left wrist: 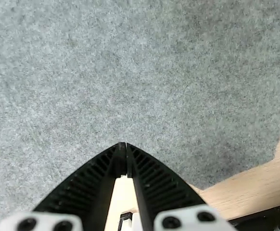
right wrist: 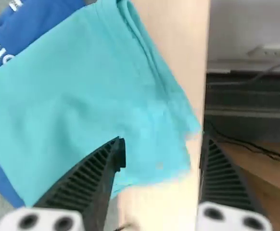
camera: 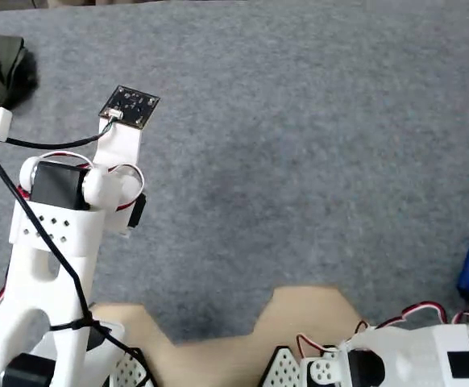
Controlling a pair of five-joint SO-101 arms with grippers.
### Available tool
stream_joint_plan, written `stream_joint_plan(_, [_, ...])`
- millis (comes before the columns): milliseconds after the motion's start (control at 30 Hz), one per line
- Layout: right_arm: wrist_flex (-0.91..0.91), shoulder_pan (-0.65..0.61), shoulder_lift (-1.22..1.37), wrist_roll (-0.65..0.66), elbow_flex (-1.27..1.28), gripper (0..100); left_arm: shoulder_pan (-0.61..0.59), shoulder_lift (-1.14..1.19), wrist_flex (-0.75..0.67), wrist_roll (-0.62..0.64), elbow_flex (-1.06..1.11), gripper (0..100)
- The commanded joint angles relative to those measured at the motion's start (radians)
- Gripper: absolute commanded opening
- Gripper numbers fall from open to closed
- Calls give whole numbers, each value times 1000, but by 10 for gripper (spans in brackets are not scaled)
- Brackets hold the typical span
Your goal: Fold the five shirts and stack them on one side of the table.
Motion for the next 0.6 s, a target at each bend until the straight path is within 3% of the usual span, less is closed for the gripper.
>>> stream_joint_plan(0, [224,-7,-5,8,-188,253,-3,-16,9,-3,2,19])
stream_joint_plan(100, [393,-140,1,8,-305,180,-8,-16,8,-2,3,19])
stream_joint_plan(233, [463,-437,4,8,-372,2,-20,-16,-46,2,51,19])
stream_joint_plan(300, [463,-602,4,8,-378,13,-55,-16,-104,21,101,19])
stream_joint_plan(433, [299,-897,13,-64,-367,5,-155,-15,-278,101,226,19])
stream_joint_plan(567, [20,-1095,128,-94,-354,5,-195,-15,-434,135,345,19])
